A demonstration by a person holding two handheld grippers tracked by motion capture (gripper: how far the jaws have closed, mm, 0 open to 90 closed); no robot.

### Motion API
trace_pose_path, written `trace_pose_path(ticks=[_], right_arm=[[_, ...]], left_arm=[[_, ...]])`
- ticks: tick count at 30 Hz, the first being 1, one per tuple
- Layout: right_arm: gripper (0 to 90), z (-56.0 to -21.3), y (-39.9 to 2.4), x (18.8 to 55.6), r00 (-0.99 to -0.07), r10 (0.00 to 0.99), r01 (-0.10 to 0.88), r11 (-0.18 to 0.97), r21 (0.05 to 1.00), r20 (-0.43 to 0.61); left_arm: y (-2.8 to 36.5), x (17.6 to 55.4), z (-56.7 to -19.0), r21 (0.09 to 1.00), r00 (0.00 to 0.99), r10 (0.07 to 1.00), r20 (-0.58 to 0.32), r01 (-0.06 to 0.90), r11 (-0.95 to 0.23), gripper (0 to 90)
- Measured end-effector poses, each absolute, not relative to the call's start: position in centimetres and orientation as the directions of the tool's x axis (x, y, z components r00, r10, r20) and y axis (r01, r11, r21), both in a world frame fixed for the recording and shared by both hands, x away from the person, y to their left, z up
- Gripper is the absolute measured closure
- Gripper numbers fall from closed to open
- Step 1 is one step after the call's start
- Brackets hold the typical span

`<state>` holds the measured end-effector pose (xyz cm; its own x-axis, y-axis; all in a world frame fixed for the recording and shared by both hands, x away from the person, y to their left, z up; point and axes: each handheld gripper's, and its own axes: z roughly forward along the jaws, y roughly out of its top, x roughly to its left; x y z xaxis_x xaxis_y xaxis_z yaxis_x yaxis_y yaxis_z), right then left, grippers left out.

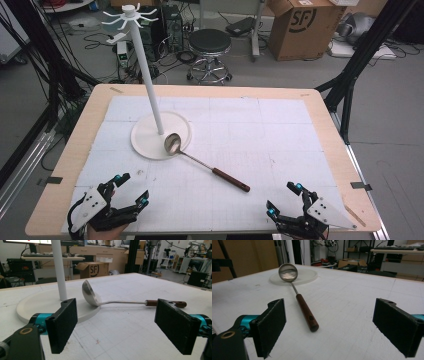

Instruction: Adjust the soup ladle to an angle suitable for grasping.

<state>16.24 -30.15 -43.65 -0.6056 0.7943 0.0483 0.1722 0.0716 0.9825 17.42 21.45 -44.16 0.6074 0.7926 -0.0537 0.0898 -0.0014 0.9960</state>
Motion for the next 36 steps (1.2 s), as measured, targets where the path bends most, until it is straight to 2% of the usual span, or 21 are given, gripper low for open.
trace_pose_path(ticks=[8, 11, 13, 16, 17, 19, 20, 22, 23, 25, 30, 36], right_arm=[[11.1, -43.6, -30.7, 15.9, -0.599, 0.799, 0.166, 0.054, 0.985, 0.057], [19.0, -43.4, -30.4, 16.0, -0.6, 0.796, 0.173, 0.034, 0.984, 0.078], [38.1, -43.3, -30.1, 16.1, -0.591, 0.802, 0.184, 0.031, 0.982, 0.086], [40.3, -43.1, -29.8, 16.3, -0.599, 0.792, 0.199, 0.002, 0.98, 0.12], [52.0, -42.8, -29.6, 16.5, -0.615, 0.777, 0.194, -0.015, 0.981, 0.134], [55.0, -42.5, -29.4, 16.6, -0.627, 0.768, 0.193, -0.008, 0.981, 0.129], [66.9, -42.0, -28.9, 17.1, -0.647, 0.751, 0.205, 0.011, 0.979, 0.127], [70.4, -41.9, -28.7, 17.3, -0.654, 0.746, 0.211, 0.021, 0.977, 0.125], [79.9, -41.7, -28.2, 17.7, -0.669, 0.732, 0.227, 0.039, 0.973, 0.127], [87.5, -41.6, -27.6, 18.2, -0.692, 0.709, 0.252, 0.062, 0.966, 0.135], [89.3, -41.6, -25.8, 19.6, -0.738, 0.654, 0.334, 0.135, 0.933, 0.169], [89.3, -41.9, -23.0, 21.4, -0.782, 0.61, 0.392, 0.323, 0.861, 0.127]], left_arm=[[20.8, 17.7, -44.0, 0.996, 0.617, 0.786, -0.037, 0.082, -0.017, 19.4], [20.9, 17.3, -43.9, 0.997, 0.622, 0.783, -0.018, 0.073, -0.035, 19.7], [21.0, 17.2, -43.9, 0.997, 0.619, 0.785, -0.019, 0.068, -0.029, 19.9], [21.4, 16.8, -43.9, 0.998, 0.611, 0.791, -0.026, 0.065, -0.017, 20.0], [21.7, 16.5, -43.8, 0.998, 0.607, 0.795, -0.03, 0.066, -0.013, 20.0], [21.8, 16.4, -43.8, 0.998, 0.601, 0.799, -0.03, 0.064, -0.01, 20.1], [21.9, 16.3, -43.8, 0.998, 0.597, 0.801, -0.032, 0.064, -0.008, 20.2], [22.1, 16.2, -43.9, 0.998, 0.593, 0.805, -0.04, 0.068, -0.001, 20.5], [22.2, 16.2, -43.9, 0.998, 0.592, 0.805, -0.04, 0.069, -0.001, 20.7], [22.3, 16.2, -43.9, 0.997, 0.592, 0.805, -0.043, 0.074, -0.001, 20.8], [22.0, 16.2, -44.0, 0.997, 0.596, 0.802, -0.042, 0.078, -0.006, 20.8], [21.8, 16.3, -44.1, 0.997, 0.597, 0.801, -0.042, 0.08, -0.008, 20.8]])
